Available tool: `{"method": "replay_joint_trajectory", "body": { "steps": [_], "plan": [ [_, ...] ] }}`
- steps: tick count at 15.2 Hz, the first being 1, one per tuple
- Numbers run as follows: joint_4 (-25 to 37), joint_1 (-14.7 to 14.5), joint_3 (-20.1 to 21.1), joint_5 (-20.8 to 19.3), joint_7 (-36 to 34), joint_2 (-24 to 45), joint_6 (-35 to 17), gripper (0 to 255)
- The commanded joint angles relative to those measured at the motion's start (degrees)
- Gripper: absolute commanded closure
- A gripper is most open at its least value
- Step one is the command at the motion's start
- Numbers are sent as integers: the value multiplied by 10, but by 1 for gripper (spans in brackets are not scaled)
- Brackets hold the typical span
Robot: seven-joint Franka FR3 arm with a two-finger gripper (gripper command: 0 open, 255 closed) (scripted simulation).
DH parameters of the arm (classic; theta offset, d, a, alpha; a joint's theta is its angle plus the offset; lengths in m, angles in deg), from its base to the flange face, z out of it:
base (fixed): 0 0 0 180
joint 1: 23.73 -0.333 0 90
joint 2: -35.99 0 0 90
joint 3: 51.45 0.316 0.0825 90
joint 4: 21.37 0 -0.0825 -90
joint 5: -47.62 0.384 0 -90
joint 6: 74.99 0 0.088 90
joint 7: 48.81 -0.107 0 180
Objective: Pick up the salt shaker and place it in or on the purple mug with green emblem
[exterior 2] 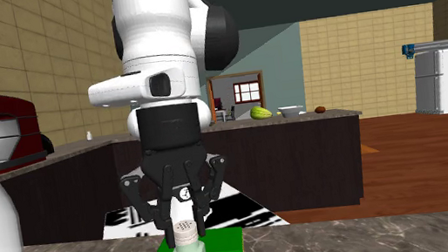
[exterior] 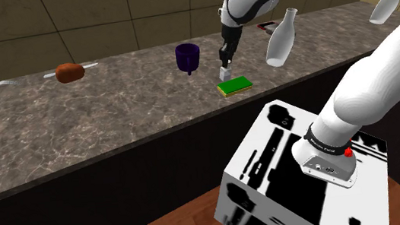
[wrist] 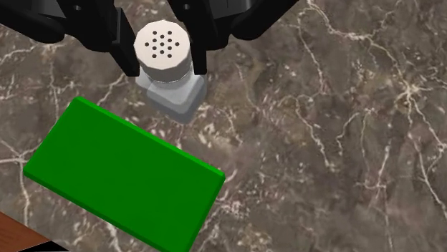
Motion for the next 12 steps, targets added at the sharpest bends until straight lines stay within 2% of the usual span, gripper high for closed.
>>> {"method": "replay_joint_trajectory", "body": {
  "steps": [1, 8, 12],
  "plan": [
    [0, 0, 0, 0, 0, 0, 0, 255],
    [0, 0, 0, 0, 0, 0, 0, 255],
    [16, 0, 1, -1, -1, -18, 34, 255]
  ]
}}
